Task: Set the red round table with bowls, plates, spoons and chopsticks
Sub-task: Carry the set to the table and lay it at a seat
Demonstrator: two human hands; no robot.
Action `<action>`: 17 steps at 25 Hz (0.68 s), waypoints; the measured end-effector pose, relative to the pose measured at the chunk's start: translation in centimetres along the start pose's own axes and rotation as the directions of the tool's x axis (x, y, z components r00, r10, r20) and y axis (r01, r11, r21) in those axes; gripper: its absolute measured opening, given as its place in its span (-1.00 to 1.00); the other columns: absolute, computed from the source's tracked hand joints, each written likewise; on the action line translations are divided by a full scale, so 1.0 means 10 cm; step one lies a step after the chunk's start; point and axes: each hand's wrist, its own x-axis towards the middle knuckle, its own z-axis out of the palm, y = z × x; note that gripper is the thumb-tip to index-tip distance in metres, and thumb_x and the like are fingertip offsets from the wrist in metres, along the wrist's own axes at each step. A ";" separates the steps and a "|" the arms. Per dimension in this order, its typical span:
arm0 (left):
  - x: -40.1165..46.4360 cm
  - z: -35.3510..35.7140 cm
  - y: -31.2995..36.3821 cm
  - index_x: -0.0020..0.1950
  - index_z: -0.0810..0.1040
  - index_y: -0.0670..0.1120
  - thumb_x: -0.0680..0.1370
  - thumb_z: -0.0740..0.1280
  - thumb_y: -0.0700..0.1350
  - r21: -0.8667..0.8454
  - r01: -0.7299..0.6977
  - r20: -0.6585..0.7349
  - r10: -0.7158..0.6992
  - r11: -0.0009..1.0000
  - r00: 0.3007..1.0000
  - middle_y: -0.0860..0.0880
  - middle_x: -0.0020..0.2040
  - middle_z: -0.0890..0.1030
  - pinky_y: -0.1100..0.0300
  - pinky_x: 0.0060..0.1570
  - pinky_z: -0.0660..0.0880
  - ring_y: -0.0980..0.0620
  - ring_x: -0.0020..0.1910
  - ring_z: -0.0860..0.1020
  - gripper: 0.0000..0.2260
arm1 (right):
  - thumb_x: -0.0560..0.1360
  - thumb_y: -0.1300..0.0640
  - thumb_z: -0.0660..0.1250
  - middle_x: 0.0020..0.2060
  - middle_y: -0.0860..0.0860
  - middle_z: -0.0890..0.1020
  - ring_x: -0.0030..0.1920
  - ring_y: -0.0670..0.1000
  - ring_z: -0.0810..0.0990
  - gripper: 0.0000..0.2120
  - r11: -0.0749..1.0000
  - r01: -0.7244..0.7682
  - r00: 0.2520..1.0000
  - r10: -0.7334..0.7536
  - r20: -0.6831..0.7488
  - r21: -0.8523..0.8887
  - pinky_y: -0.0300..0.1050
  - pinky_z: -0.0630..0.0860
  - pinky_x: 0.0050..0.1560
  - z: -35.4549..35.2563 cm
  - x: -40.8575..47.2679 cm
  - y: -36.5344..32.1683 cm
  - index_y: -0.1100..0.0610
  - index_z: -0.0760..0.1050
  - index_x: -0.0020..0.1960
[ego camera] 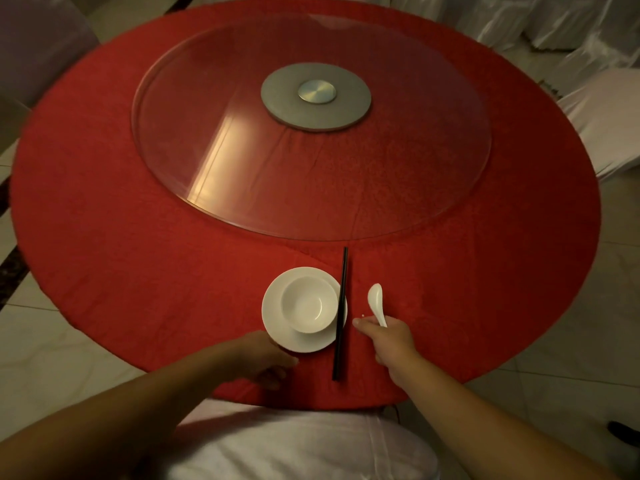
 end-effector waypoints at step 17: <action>0.24 -0.29 0.24 0.26 0.62 -0.26 0.51 0.40 -0.40 -0.228 -0.427 -0.467 0.287 0.875 0.836 -0.16 -0.11 0.66 0.03 -0.15 0.70 -0.09 -0.16 0.65 -0.68 | 0.40 0.30 0.49 -0.20 0.07 0.73 -0.17 0.05 0.68 -0.91 0.954 0.228 0.973 -0.226 0.033 -0.195 0.01 0.60 -0.10 0.45 0.01 -0.38 0.20 0.73 -0.10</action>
